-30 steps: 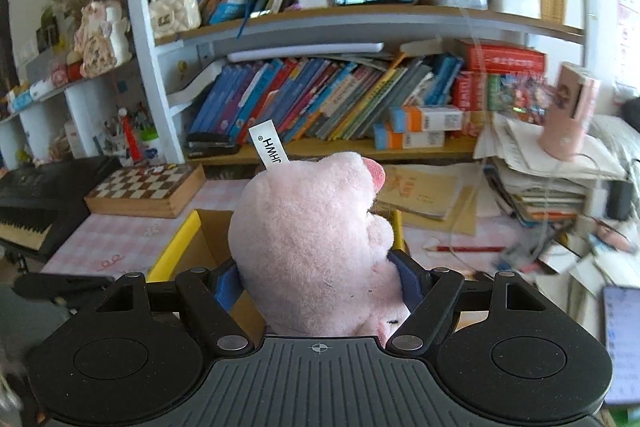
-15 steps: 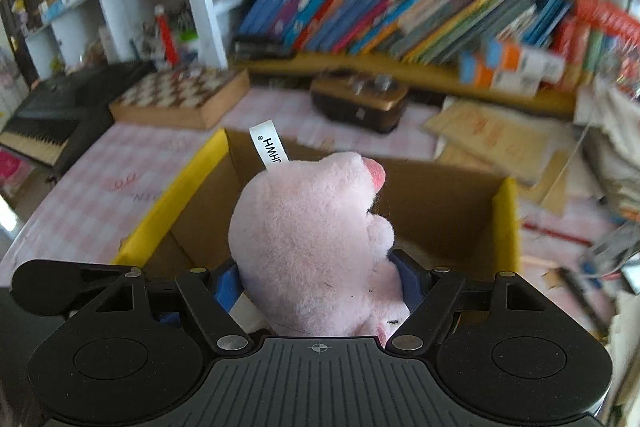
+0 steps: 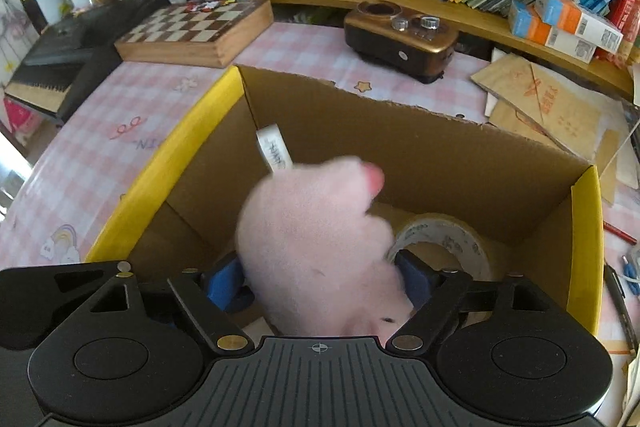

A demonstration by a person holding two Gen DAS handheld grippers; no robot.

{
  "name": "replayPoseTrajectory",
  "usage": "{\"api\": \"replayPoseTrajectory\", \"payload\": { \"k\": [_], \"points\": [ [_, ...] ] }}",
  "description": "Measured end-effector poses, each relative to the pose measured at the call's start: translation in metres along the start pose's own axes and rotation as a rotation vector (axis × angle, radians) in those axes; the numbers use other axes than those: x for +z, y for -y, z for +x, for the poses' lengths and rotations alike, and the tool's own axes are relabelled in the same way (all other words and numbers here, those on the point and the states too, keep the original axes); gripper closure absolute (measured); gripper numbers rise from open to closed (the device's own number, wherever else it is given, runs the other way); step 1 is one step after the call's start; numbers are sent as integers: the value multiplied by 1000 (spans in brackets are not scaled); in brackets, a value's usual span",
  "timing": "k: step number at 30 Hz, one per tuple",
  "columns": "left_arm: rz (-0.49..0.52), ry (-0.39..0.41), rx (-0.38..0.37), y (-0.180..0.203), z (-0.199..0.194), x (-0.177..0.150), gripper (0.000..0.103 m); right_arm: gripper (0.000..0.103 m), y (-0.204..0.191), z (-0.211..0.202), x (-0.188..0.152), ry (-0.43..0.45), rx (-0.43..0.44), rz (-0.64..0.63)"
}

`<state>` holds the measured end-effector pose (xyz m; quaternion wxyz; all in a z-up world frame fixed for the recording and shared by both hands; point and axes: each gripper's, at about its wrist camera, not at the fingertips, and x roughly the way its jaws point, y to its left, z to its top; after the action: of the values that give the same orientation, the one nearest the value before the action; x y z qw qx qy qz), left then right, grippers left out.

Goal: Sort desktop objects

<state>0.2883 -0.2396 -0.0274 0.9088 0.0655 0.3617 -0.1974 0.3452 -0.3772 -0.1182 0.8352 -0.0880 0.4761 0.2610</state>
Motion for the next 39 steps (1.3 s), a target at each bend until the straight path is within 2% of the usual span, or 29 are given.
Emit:
{"api": "replayPoseTrajectory", "payload": {
  "k": [5,6,8,12,17,24,30,39],
  "points": [
    [13,39,1,6,-12,2,35,9,3,-15,1,53,22,32],
    [23,47,4,9,-15,2,14,8,4,-19,0,68,24,42],
    [54,76,63,14,-23,1,5,7,7,-30,-4,98,33,60],
    [48,104,53,13,-39,-2,4,5,11,-54,-12,180,0,93],
    [31,162,84,9,-69,-14,4,2,6,-90,-32,312,-90,98],
    [-118,253,145,-23,-131,-44,0,1,-17,-138,-76,464,-187,152],
    [-241,298,180,-56,-185,-80,0,0,-50,-156,-121,490,-188,241],
    [-307,349,194,-72,-245,-138,0,0,-112,-175,-179,536,-274,264]
  ]
}}
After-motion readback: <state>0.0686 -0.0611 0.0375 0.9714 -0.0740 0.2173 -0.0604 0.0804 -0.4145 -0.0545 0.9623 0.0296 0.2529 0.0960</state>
